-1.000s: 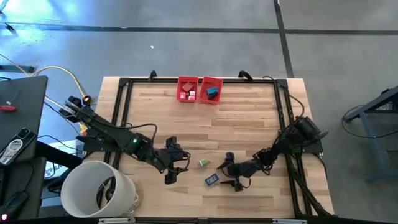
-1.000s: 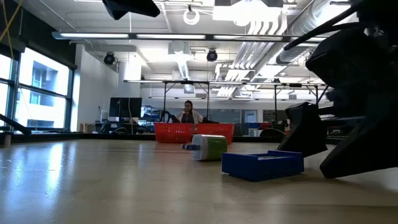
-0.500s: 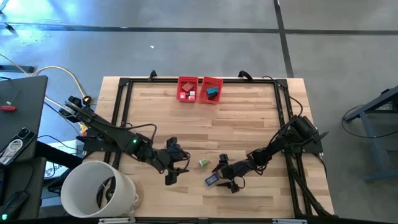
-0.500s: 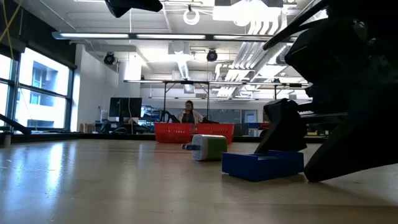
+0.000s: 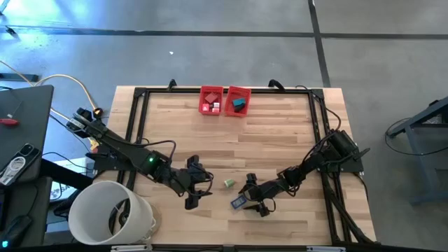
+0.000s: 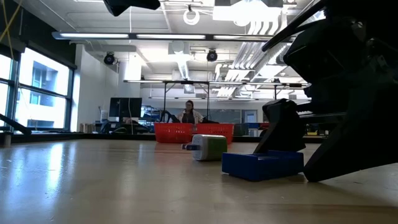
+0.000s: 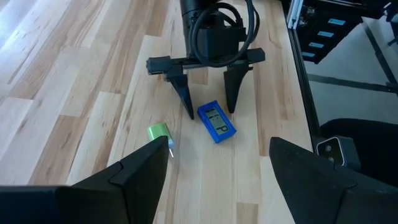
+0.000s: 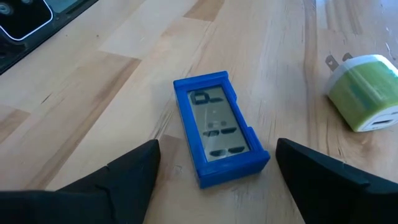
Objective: Pick & Place Office items
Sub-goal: Put the blue digital clock into the right red basket
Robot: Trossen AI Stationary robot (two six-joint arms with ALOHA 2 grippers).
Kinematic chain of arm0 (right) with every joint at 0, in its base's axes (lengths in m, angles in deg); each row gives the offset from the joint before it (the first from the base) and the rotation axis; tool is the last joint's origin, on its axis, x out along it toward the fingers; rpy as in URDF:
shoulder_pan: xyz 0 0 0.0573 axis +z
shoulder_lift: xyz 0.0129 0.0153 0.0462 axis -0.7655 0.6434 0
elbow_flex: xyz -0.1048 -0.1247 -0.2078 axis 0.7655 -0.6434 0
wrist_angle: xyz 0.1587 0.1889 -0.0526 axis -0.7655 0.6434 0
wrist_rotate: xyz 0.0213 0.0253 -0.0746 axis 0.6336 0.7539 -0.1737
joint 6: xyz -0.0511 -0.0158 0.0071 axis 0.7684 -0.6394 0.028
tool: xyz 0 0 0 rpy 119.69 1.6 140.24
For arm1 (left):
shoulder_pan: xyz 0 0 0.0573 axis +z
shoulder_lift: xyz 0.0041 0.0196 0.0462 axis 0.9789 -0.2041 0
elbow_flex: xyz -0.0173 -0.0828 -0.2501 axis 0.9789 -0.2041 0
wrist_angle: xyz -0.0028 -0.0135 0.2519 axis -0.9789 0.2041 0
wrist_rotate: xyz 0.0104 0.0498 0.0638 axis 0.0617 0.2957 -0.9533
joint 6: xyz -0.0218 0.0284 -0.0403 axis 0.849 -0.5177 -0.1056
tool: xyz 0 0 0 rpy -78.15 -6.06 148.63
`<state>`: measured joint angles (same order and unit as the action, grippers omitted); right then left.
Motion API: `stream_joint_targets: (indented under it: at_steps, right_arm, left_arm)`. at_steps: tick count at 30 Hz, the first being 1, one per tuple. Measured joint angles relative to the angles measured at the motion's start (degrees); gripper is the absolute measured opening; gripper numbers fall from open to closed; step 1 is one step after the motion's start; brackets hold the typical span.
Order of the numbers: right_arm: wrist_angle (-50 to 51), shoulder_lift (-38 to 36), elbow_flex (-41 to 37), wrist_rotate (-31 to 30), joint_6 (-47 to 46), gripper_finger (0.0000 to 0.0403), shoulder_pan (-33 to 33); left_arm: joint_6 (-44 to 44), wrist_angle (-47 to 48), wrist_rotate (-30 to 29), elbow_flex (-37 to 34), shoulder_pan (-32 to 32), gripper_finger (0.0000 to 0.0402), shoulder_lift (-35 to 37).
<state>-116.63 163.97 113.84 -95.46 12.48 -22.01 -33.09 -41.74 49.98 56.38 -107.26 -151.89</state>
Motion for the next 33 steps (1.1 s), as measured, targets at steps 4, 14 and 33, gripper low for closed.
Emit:
stream_joint_targets:
  at_steps: [4, 14, 33]
  right_arm:
    - [0.1, 0.0, 0.0, 0.7, -0.1, 0.0312, 0.0]
    - [0.6, 0.0, 0.0, 0.7, -0.4, 0.0236, -0.1]
    - [1.7, 0.0, 0.0, 1.4, -0.5, 0.0162, 0.0]
  left_arm:
    - [0.0, 0.0, 0.0, 0.0, 0.0, 0.0271, 0.0]
    - [0.0, 0.0, 0.0, 0.0, 0.0, 0.0271, 0.0]
    - [-1.5, 0.0, 0.0, 0.0, 0.2, 0.0271, 0.0]
